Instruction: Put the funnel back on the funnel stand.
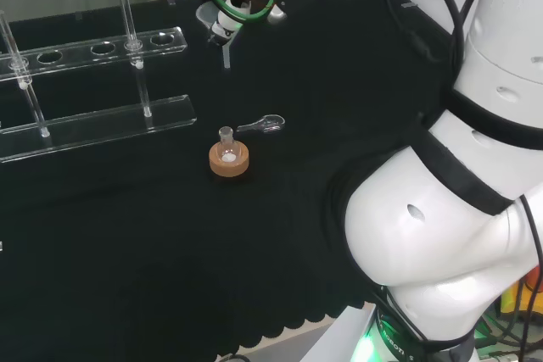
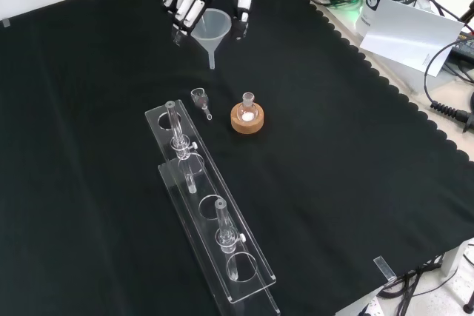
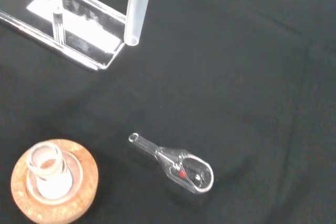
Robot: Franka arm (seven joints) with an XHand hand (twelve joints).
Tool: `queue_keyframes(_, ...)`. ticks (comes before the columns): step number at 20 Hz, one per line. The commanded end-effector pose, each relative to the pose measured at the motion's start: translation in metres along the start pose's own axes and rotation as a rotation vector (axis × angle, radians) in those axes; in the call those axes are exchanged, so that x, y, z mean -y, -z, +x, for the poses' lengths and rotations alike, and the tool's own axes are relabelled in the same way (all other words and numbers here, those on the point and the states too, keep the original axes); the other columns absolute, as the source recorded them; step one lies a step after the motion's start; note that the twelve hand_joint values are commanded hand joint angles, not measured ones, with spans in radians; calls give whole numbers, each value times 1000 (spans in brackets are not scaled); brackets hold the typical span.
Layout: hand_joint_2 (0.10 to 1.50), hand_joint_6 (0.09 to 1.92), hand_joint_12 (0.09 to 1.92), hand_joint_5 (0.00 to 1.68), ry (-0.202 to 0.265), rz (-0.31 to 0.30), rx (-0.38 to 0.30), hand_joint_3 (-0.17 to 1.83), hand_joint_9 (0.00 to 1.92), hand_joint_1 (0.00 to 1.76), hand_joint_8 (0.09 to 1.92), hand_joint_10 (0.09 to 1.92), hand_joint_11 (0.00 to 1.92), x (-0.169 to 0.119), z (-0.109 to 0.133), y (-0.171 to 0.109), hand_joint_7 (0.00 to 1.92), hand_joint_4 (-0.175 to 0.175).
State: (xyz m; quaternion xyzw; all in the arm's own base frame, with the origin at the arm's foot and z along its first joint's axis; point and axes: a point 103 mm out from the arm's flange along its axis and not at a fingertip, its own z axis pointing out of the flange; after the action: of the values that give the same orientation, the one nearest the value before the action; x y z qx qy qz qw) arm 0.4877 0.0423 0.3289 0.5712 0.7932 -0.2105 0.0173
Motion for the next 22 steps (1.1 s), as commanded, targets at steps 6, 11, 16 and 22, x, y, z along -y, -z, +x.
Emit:
queue_keyframes(6, 1006, 159, 1270, 595, 37, -53, 2, -175, 887, 622, 633, 462, 528, -53, -15, 30, 646, -34)
queue_keyframes(11, 1006, 165, 1270, 595, 36, -67, 8, -175, 888, 623, 633, 462, 529, -63, -23, 40, 648, -34)
queue_keyframes(16, 1007, 172, 1270, 594, 42, -71, 9, -175, 888, 625, 633, 462, 533, -73, -25, 47, 649, -34)
queue_keyframes(22, 1007, 182, 1268, 594, 60, -72, 12, -175, 889, 626, 633, 461, 538, -88, -16, 53, 651, -35)
